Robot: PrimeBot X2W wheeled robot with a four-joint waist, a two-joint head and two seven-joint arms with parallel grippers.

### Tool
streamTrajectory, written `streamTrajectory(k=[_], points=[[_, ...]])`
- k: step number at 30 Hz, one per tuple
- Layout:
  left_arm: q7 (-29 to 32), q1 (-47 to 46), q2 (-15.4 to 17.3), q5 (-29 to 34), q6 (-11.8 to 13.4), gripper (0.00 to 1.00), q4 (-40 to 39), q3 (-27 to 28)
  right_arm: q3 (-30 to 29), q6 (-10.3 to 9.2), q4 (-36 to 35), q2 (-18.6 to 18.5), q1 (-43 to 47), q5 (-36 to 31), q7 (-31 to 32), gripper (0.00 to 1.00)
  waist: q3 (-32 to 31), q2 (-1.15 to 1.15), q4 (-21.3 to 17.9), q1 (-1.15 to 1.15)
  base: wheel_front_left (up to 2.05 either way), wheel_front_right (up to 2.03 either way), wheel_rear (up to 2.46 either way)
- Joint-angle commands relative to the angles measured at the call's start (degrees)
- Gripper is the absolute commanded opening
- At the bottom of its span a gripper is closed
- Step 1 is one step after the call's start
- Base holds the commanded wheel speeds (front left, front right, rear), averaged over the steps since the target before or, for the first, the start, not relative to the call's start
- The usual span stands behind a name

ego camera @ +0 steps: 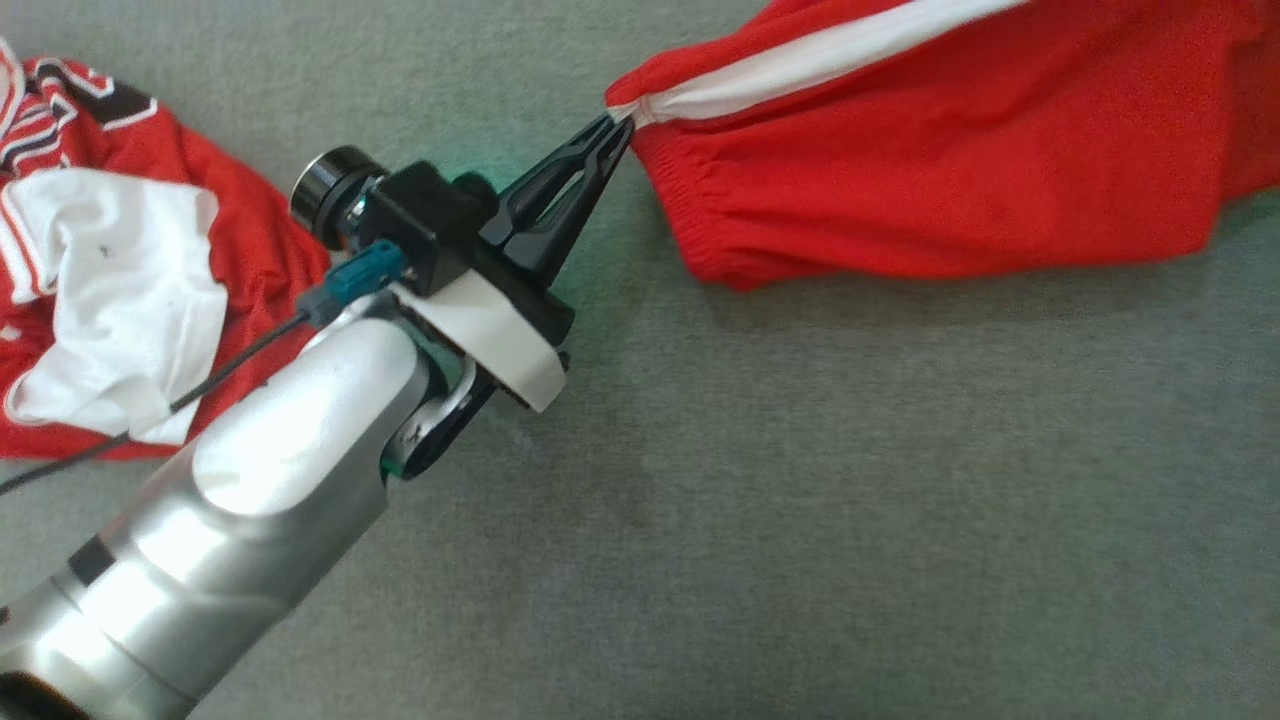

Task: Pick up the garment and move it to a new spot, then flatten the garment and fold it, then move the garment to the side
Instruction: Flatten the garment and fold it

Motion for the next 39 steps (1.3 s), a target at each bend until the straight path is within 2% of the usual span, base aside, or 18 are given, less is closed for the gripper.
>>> streamTrajectory(k=[1, 2, 3, 5, 6, 8, 9, 10, 14, 18, 24, 27, 30, 31, 32, 33, 34, 39], points=[[0.08, -2.02, 1.09, -0.17, -0.42, 0.0, -0.74, 2.03, 1.37, -0.05, 0.14, -2.27, -0.96, 0.44, -0.87, 0.0, 1.46, 0.0, 1.37, -0.02, 0.0, 0.0, 0.0], [-0.03, -2.33, 0.77, -0.23, -0.47, 0.0, -0.28, 2.07, 3.12, -0.05, 1.52, -2.14, -2.68, 0.49, -1.31, 0.04, 1.78, 0.0, 1.58, -0.02, 0.0, 0.0, 0.0], [-0.14, -2.6, 0.51, -0.19, -0.58, 0.0, 0.1, 2.02, 4.56, -0.05, 3.02, -1.92, -4.36, 0.55, -1.8, 0.17, 2.09, 0.0, 1.79, -0.02, 0.0, 0.0, 0.0], [-0.46, -2.88, 0.0, -0.16, -0.88, 0.0, 0.88, 1.82, 7.23, -0.05, 6.07, -1.38, -7.36, 0.48, -3.05, 0.65, 2.51, 0.0, 2.09, -0.02, 0.0, 0.0, 0.0], [-0.77, -2.97, -0.25, -0.1, -0.99, 0.0, 1.29, 1.73, 8.54, -0.05, 7.58, -1.08, -8.64, 0.41, -3.82, 1.0, 2.6, 0.0, 2.21, -0.02, 0.0, 0.0, 0.0], [-1.86, -3.02, -0.82, 0.06, -0.99, 0.0, 2.03, 1.76, 10.18, -0.05, 10.67, -0.03, -10.76, 0.87, -6.21, 1.0, 2.61, 0.0, 2.38, -0.02, 0.0, 0.0, 0.0], [-2.67, -2.96, -1.14, 0.27, -0.83, 0.46, 2.43, 1.8, 10.6, -0.05, 12.28, 0.51, -11.41, 1.03, -7.35, 1.0, 2.42, 0.0, 2.48, -0.02, 0.0, 0.0, 0.0], [-3.54, -2.84, -1.44, 0.55, -0.53, 1.0, 2.82, 1.85, 10.75, -0.05, 13.82, 1.03, -11.79, 1.17, -8.45, 1.0, 2.13, 0.0, 2.55, -0.02, 0.0, 0.0, 0.0], [-6.67, -1.84, -2.22, 1.64, 1.52, 1.0, 3.41, 2.64, 10.44, -0.05, 17.56, 2.96, -11.04, 3.9, -11.08, 1.0, 0.89, 0.0, 2.38, -0.02, 0.0, 0.0, 0.0], [-9.31, 1.79, -2.8, 4.3, 6.36, 1.0, 1.87, 5.06, 9.21, -0.05, 20.45, 5.24, -7.59, 9.99, -12.0, 1.0, -1.18, 0.0, 1.9, -0.02, 0.0, 0.0, 0.0], [-9.71, 13.02, -6.47, 13.14, 14.47, 1.0, -10.19, 16.49, 7.84, -0.05, 24.98, 6.47, -2.3, 16.38, -8.76, 1.0, -3.55, 0.0, 2.91, -0.02, 0.0, 0.0, 0.0], [-9.72, 19.95, -9.1, 17.82, 15.66, 1.0, -15.5, 20.79, 7.32, -0.05, 27.78, 7.62, -0.53, 19.43, -6.88, 1.0, -4.42, 0.0, 4.35, -0.02, 0.0, 0.0, 0.0], [-9.73, 25.8, -11.78, 21.02, 15.07, 1.0, -18.76, 23.79, 8.29, -0.05, 29.54, 8.33, 1.31, 22.74, -3.98, 1.0, -5.09, 0.0, 5.98, -0.02, 0.0, 0.0, 0.0], [-9.73, 27.51, -12.66, 21.53, 14.53, 1.0, -19.33, 24.53, 8.44, -0.05, 29.9, 8.65, 1.87, 24.22, -2.89, 0.74, -5.33, 0.0, 6.45, -0.02, 0.0, 0.0, 0.0], [-9.73, 29.1, -13.42, 22.04, 13.91, 1.0, -19.78, 25.32, 8.6, -0.05, 29.95, 9.04, 2.38, 25.94, -1.83, 0.41, -5.6, 0.0, 6.75, -0.02, 0.0, 0.0, 0.0], [-9.73, 30.51, -14.06, 22.57, 13.33, 1.0, -20.12, 26.17, 8.97, -0.05, 29.54, 9.31, 2.8, 27.6, -0.81, 0.16, -5.82, 0.0, 6.92, -0.02, 0.0, 0.0, 0.0], [-9.73, 31.76, -14.65, 22.98, 12.76, 1.0, -20.36, 27.09, 9.33, -0.05, 28.99, 9.29, 3.1, 29.08, -0.1, 0.0, -6.03, 0.0, 6.98, -0.02, 0.0, 0.0, 0.0], [-9.73, 35.48, -16.78, 25.77, 9.36, 1.0, -20.59, 32.34, 10.11, -0.05, 28.52, 6.88, 3.31, 31.35, -1.63, 0.0, -7.87, 0.0, 5.11, -0.02, 0.0, 0.0, 0.0]])
